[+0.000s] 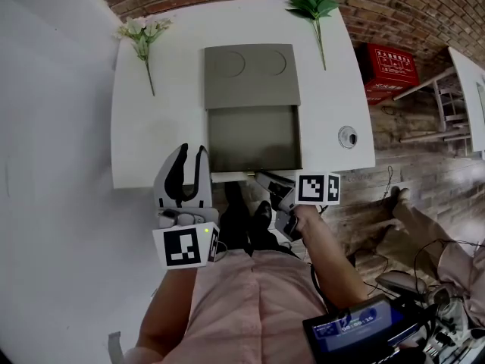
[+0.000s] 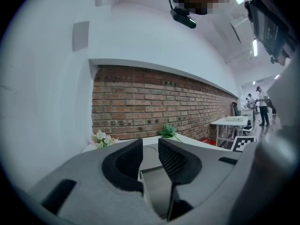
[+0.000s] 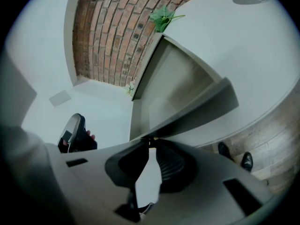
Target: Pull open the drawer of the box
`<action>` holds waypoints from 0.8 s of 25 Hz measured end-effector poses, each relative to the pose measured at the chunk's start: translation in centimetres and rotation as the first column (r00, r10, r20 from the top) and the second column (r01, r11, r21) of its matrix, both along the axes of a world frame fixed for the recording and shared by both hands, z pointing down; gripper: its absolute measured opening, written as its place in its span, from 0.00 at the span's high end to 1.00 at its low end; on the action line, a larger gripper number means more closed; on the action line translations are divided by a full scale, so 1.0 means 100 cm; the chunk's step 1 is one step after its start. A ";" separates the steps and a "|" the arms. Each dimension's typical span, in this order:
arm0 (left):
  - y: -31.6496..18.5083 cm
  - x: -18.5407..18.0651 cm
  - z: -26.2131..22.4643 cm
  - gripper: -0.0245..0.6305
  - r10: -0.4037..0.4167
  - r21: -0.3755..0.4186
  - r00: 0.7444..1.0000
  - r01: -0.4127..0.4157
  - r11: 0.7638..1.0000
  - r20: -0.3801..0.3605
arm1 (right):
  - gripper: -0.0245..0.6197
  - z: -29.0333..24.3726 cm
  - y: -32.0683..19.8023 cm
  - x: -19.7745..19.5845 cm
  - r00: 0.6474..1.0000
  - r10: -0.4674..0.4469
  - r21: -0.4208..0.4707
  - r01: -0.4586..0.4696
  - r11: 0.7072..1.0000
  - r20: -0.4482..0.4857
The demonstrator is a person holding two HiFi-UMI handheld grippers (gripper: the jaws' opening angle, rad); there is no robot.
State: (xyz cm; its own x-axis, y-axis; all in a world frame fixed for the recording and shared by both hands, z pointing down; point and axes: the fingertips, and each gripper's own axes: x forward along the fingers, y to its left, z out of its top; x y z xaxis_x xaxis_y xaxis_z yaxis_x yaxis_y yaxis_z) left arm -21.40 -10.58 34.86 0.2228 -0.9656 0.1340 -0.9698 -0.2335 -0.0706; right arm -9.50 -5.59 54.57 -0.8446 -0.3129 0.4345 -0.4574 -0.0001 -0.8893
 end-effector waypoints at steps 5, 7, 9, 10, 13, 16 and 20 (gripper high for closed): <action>-0.001 0.000 0.000 0.80 0.008 0.002 1.000 -0.008 1.000 0.002 | 0.88 0.001 0.002 -0.001 1.000 0.003 0.000 -0.003 1.000 0.002; -0.001 0.000 0.001 0.80 0.008 -0.002 1.000 -0.008 1.000 -0.001 | 0.88 0.002 0.003 -0.002 1.000 0.006 0.000 -0.006 1.000 0.004; -0.001 0.002 0.001 0.80 0.008 -0.016 1.000 -0.008 1.000 -0.012 | 0.88 0.002 0.003 -0.002 1.000 0.008 -0.001 -0.008 1.000 0.006; 0.000 0.003 0.001 0.80 0.009 -0.020 1.000 -0.009 1.000 -0.015 | 0.88 0.001 0.003 -0.002 1.000 0.008 -0.001 -0.008 1.000 0.006; 0.001 0.003 0.001 0.80 0.011 -0.016 1.000 -0.011 1.000 -0.011 | 0.88 0.001 0.004 -0.002 1.000 0.007 0.001 -0.007 1.000 0.007; 0.001 0.001 0.002 0.80 0.011 -0.003 1.000 -0.011 1.000 0.000 | 0.88 0.001 0.004 -0.002 1.000 0.007 0.002 -0.007 1.000 0.009; 0.000 0.001 0.002 0.80 0.010 -0.008 1.000 -0.010 1.000 -0.001 | 0.88 0.001 0.005 -0.002 1.000 0.001 -0.001 -0.001 1.000 0.011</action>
State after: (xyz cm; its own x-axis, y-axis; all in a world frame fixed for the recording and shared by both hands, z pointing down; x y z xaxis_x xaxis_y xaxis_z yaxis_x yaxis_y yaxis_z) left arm -21.28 -10.59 35.07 0.2327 -0.9622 0.1414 -0.9674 -0.2439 -0.0680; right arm -9.69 -5.09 54.67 -0.8492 -0.3135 0.4250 -0.4472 -0.0011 -0.8944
